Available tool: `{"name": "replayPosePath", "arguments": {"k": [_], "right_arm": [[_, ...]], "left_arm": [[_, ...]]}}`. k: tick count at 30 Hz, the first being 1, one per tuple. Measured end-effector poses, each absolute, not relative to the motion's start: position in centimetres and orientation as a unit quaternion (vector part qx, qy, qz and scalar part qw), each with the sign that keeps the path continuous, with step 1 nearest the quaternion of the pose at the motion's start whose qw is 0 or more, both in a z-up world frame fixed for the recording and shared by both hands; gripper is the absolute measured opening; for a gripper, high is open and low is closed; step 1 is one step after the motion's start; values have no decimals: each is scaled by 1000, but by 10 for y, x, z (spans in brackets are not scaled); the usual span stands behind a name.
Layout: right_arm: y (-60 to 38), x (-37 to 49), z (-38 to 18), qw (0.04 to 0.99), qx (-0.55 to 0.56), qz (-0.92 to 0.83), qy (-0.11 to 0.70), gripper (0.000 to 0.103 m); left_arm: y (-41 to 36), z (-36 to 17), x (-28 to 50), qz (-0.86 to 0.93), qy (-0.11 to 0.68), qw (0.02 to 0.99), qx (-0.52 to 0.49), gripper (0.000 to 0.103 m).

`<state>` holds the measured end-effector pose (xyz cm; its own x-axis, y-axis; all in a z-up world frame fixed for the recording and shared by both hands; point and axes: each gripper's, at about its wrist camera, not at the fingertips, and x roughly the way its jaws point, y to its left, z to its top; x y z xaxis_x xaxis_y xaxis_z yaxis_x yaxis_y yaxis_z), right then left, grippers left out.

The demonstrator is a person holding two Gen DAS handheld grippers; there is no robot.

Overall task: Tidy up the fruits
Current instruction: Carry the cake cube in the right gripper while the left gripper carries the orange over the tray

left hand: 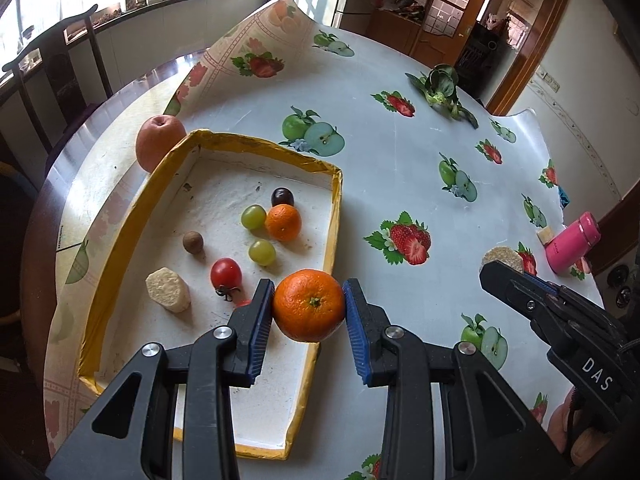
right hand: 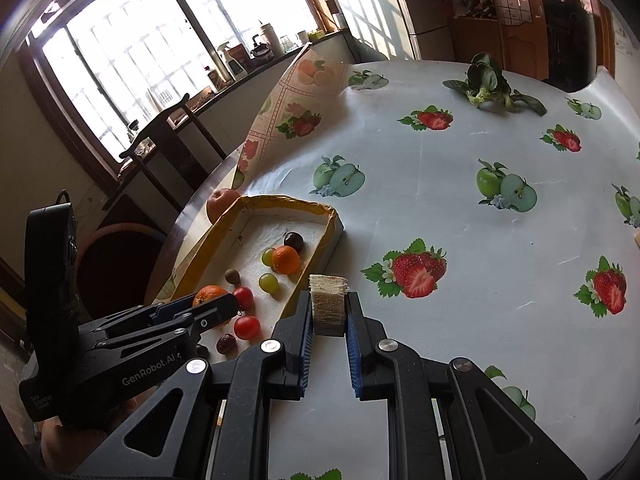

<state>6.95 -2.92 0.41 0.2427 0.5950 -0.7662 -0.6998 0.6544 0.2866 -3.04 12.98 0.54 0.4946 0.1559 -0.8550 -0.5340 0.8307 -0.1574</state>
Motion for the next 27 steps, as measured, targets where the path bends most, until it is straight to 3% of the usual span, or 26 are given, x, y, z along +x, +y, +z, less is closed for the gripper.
{"name": "replayPosePath", "arguments": {"k": [27], "right_arm": [[11,36,-5,763,-84,450,457,15]], "left_arm": [[156,-2,-57,242,461,828,-208,33]]}}
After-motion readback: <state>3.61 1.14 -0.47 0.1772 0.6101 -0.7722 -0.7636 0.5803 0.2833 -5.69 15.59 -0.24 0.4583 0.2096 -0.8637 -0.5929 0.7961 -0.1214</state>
